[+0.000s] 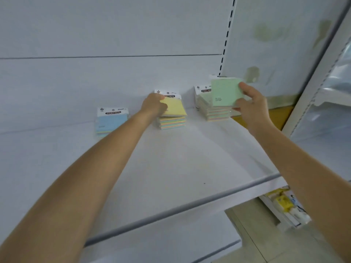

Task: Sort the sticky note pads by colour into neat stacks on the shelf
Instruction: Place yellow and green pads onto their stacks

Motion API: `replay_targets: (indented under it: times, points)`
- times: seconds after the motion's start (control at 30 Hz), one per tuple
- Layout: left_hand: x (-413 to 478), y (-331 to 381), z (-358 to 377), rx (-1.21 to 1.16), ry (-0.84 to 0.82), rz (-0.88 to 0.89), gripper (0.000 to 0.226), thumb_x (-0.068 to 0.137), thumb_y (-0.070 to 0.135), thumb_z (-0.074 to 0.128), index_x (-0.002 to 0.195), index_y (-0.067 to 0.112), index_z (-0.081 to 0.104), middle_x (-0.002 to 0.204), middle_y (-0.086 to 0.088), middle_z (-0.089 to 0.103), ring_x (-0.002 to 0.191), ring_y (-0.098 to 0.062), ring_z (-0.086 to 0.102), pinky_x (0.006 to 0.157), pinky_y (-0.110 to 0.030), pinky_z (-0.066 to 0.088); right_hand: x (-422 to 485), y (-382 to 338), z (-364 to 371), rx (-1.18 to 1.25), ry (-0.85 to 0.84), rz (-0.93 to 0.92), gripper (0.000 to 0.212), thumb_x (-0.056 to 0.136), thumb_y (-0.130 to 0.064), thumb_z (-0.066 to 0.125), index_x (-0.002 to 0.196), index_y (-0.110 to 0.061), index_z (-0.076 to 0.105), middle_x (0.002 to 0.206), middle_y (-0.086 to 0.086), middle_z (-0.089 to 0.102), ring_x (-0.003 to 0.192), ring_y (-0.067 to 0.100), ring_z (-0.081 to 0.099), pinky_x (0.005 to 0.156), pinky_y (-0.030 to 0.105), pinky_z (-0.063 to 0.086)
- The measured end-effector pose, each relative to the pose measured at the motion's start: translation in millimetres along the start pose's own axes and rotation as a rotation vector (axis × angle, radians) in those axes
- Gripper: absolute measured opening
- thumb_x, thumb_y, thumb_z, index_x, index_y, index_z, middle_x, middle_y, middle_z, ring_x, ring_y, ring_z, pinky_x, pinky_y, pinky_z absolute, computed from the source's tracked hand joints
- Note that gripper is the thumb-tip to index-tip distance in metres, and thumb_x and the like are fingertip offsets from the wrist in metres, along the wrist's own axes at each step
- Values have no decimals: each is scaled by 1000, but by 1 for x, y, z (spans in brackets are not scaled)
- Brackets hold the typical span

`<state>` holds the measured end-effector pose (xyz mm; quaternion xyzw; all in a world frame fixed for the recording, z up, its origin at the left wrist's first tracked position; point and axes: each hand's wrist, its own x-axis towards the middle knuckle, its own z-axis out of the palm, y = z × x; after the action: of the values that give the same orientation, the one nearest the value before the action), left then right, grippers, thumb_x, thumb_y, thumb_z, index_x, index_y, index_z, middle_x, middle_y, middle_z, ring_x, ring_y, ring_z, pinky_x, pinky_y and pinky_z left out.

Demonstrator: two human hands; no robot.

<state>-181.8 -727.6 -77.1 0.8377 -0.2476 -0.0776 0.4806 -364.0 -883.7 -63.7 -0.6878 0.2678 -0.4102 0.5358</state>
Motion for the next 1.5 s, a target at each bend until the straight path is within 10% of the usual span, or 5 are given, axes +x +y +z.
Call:
replay_targets:
  times: [0.4, 0.53, 0.77, 1.3, 1.5]
  points:
    - [-17, 11, 22, 419, 209, -148, 28, 90, 10, 46, 116, 11, 55, 136, -18, 48, 129, -30, 42, 99, -29, 35, 84, 10, 7, -89, -146, -81, 49, 88, 1, 40, 135, -11, 45, 133, 3, 50, 103, 16, 53, 98, 33, 48]
    - [-32, 15, 37, 623, 340, 83, 38, 94, 18, 42, 130, 7, 49, 133, -17, 43, 126, -35, 38, 100, -39, 36, 86, 18, 14, -300, -239, -126, 47, 89, -2, 38, 134, -11, 47, 136, 7, 51, 108, 23, 56, 92, 25, 43]
    - [-74, 10, 83, 713, -161, 447, 36, 95, 33, 40, 122, 17, 57, 125, -6, 57, 117, -28, 48, 101, -33, 37, 77, 41, 24, -578, -158, -230, 40, 88, -7, 37, 123, -9, 57, 134, 16, 48, 122, 34, 44, 104, 40, 37]
    - [-79, -1, 73, 684, -315, 283, 58, 90, 51, 43, 142, 29, 33, 155, 9, 25, 144, -14, 15, 118, -27, 12, 63, 54, 22, -720, -229, -502, 38, 92, -27, 45, 124, -11, 54, 140, 9, 46, 134, 29, 34, 112, 37, 19]
    - [-84, 3, 71, 714, -314, 307, 55, 92, 49, 39, 143, 27, 33, 156, 6, 25, 145, -16, 17, 119, -29, 14, 39, 45, 39, -668, -336, -756, 44, 83, -31, 41, 110, -6, 64, 120, 15, 63, 114, 36, 56, 102, 43, 37]
